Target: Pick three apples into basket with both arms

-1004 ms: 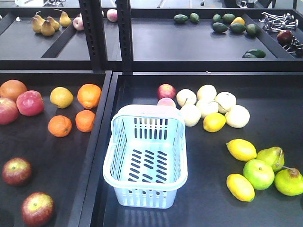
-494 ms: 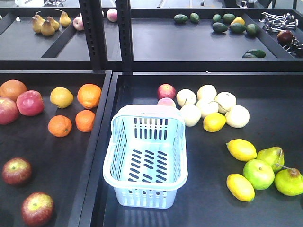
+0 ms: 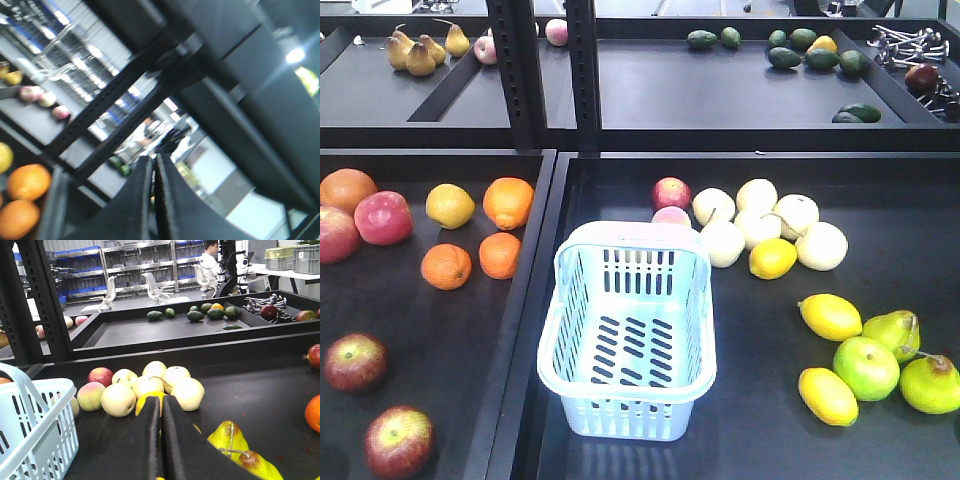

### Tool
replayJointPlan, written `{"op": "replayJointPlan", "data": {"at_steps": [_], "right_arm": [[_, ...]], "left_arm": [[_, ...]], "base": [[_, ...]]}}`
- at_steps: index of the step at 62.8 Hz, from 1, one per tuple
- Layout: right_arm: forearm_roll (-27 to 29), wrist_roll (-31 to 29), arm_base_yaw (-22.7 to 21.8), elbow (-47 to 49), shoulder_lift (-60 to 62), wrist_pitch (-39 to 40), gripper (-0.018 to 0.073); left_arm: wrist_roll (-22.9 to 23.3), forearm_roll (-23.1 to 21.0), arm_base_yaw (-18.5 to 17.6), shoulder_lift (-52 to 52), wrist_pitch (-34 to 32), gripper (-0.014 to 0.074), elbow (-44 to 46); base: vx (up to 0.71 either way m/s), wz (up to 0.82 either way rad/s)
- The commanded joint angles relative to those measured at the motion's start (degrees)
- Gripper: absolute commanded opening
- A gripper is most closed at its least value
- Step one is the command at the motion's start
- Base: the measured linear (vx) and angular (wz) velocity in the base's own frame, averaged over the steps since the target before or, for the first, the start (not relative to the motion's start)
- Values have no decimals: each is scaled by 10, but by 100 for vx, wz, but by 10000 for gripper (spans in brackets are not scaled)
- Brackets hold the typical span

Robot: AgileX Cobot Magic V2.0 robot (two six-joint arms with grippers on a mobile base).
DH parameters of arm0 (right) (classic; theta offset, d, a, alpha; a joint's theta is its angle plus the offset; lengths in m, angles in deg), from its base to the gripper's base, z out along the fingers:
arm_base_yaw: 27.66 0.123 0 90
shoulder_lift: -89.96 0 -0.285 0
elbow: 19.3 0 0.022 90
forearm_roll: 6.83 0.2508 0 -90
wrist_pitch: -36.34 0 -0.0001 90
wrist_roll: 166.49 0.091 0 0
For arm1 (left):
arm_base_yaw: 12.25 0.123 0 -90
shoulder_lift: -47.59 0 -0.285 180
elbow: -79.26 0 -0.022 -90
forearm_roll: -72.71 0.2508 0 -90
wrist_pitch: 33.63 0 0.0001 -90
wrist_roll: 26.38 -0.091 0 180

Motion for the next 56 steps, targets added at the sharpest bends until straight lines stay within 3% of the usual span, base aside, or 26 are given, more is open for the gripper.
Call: {"op": "replayJointPlan", "data": {"at_steps": [1, 21, 29, 40, 47, 56], "right_arm": [[-6, -1, -3, -7, 7, 42, -4], [-6, -1, -3, -7, 7, 42, -4], [-6, -1, -3, -7, 7, 42, -4], [-6, -1, -3, -7, 7, 43, -4], [-6, -1, -3, -7, 7, 43, -4], [-6, -1, -3, -7, 7, 43, -4]], "left_arm": [[25, 25, 0, -8, -52, -6, 43], [42, 154, 0, 60, -49, -6, 191], [75, 242, 0, 123, -50, -6, 246], [188, 444, -1, 229, -100, -6, 301], [307, 624, -1, 309, -194, -6, 339], [445, 817, -1, 419, -296, -6, 407]], "base": [[0, 0], [0, 0], [0, 0], [0, 0], [0, 0], [0, 0]]}}
